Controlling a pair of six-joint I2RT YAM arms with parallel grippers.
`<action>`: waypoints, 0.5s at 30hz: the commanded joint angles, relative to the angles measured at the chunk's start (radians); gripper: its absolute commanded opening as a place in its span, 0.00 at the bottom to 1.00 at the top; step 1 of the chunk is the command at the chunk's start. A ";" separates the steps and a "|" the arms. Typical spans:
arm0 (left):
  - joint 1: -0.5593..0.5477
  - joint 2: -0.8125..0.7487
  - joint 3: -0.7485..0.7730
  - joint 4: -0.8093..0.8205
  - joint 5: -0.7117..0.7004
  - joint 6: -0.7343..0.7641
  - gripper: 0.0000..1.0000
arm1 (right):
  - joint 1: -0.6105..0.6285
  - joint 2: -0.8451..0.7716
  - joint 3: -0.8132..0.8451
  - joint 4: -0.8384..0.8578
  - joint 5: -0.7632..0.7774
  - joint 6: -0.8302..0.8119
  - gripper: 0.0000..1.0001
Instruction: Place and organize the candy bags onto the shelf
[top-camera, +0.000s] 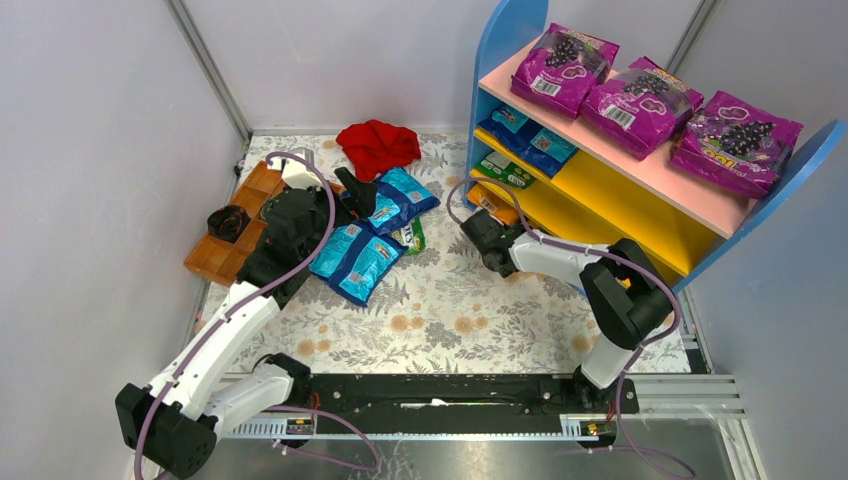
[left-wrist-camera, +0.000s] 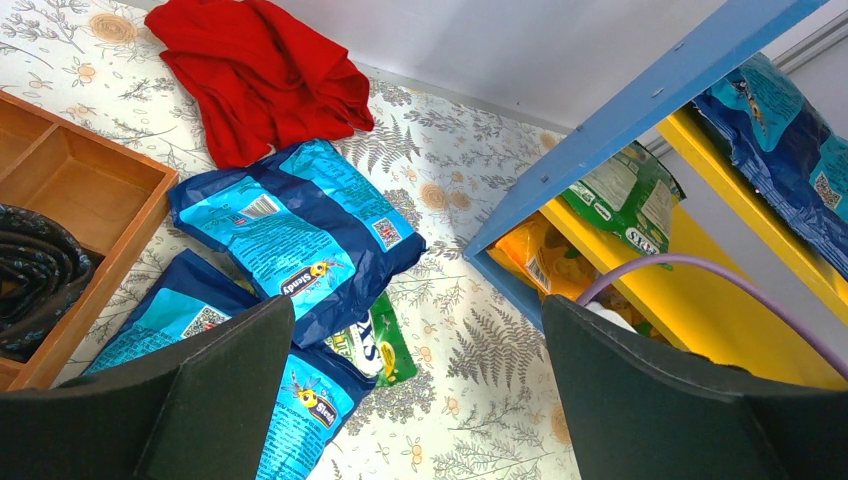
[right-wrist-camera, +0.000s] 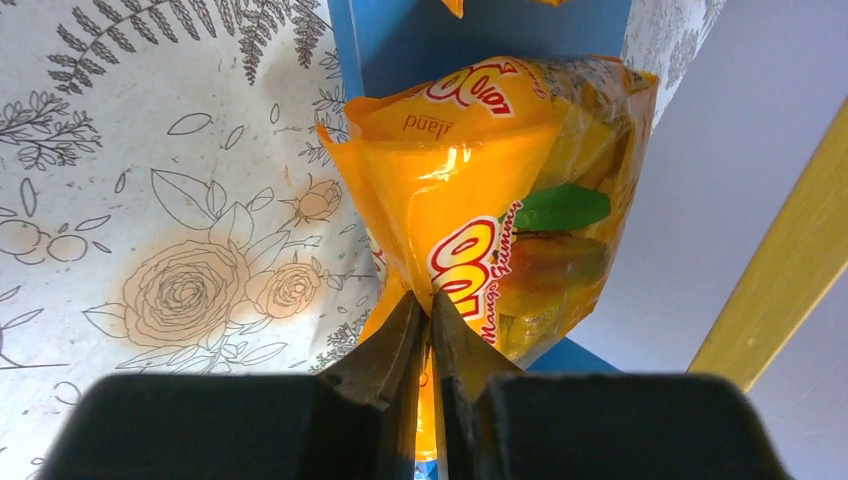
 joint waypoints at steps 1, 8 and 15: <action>-0.004 -0.009 0.004 0.050 -0.008 0.001 0.99 | -0.055 0.033 0.071 0.053 -0.045 -0.118 0.11; -0.006 -0.008 0.004 0.048 -0.014 0.004 0.99 | -0.087 0.045 0.059 0.172 -0.066 -0.217 0.11; -0.007 0.001 0.003 0.049 -0.012 0.002 0.99 | -0.096 0.032 -0.006 0.292 -0.126 -0.321 0.12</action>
